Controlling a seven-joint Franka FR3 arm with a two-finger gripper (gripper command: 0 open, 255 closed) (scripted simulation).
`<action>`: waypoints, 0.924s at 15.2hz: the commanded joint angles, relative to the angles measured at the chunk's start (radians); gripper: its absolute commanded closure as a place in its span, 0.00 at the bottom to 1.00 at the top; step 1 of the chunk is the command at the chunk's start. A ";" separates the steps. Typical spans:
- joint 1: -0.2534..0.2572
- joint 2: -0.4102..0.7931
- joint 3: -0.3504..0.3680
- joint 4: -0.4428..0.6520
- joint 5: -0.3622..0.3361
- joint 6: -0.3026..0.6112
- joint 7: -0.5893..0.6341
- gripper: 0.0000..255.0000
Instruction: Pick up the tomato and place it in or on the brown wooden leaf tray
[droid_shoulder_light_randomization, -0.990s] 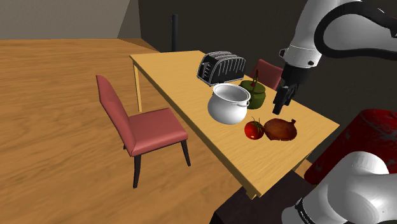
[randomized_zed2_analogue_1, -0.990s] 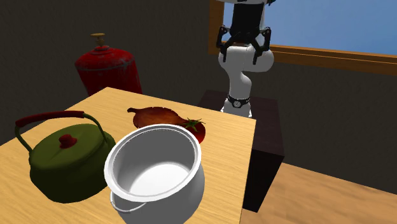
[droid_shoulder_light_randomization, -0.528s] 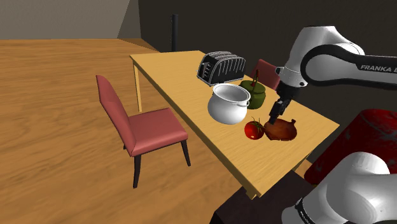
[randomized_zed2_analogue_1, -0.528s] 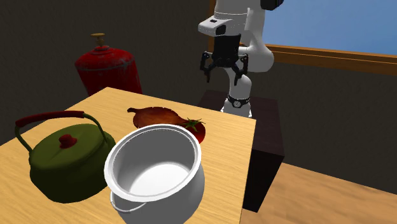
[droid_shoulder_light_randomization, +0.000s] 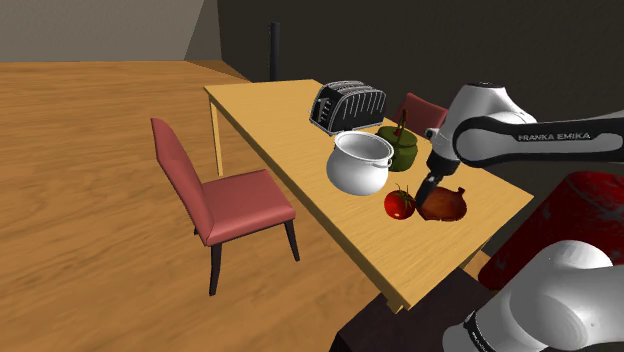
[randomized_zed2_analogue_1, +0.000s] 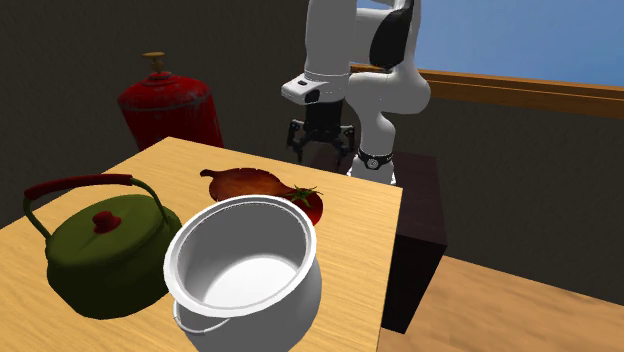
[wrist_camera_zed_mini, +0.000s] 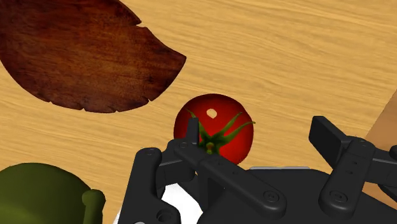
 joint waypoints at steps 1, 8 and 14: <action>-0.015 0.056 -0.042 -0.024 -0.028 0.101 -0.036 0.00; -0.022 0.170 -0.089 -0.064 -0.054 0.269 -0.061 0.00; -0.022 0.206 -0.097 -0.078 -0.058 0.319 -0.060 0.00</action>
